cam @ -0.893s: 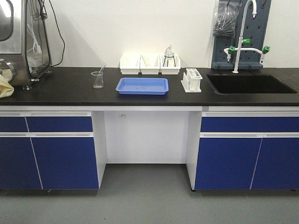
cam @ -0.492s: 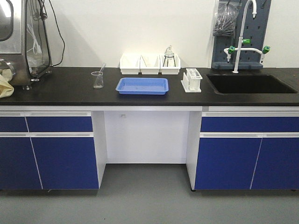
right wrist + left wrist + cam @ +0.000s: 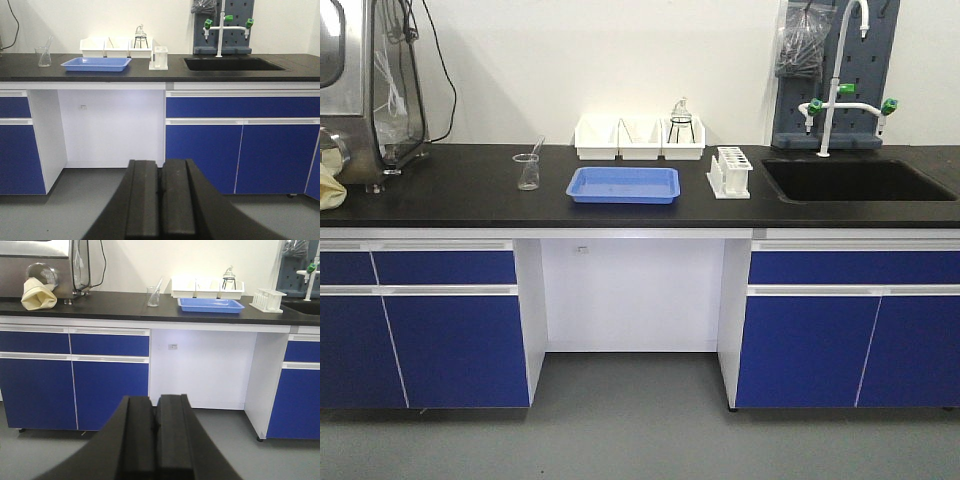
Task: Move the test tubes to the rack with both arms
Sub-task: 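Drive the base forward up to the bench with the beaker and rack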
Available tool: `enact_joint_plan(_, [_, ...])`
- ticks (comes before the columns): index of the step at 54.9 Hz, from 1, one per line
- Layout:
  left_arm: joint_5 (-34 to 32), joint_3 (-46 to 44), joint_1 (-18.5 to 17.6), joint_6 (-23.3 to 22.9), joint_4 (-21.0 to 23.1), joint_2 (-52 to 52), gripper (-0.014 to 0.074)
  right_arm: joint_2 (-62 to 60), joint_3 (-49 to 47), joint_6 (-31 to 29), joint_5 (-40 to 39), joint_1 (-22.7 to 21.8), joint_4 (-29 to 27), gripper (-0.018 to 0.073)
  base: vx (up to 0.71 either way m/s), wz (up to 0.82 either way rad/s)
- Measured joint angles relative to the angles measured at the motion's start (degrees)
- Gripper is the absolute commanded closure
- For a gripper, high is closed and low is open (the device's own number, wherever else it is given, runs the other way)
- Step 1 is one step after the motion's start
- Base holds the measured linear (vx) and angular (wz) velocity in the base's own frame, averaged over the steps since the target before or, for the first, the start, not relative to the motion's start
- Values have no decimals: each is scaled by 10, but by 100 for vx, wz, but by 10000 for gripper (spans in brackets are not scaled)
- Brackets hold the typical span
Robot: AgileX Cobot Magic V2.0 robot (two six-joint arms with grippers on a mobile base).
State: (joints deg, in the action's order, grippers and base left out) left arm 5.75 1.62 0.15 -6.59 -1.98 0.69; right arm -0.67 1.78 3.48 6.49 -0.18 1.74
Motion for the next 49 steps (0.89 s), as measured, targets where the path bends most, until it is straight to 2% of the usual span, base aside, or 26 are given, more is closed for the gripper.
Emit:
enact_joint_plan(20, [0,0,0,0,0,0,603,0,0,0,0,0,0,570,16,0])
enact_joint_plan(49, [0,0,0,0,0,0,603,0,0,0,0,0,0,570,33,-1])
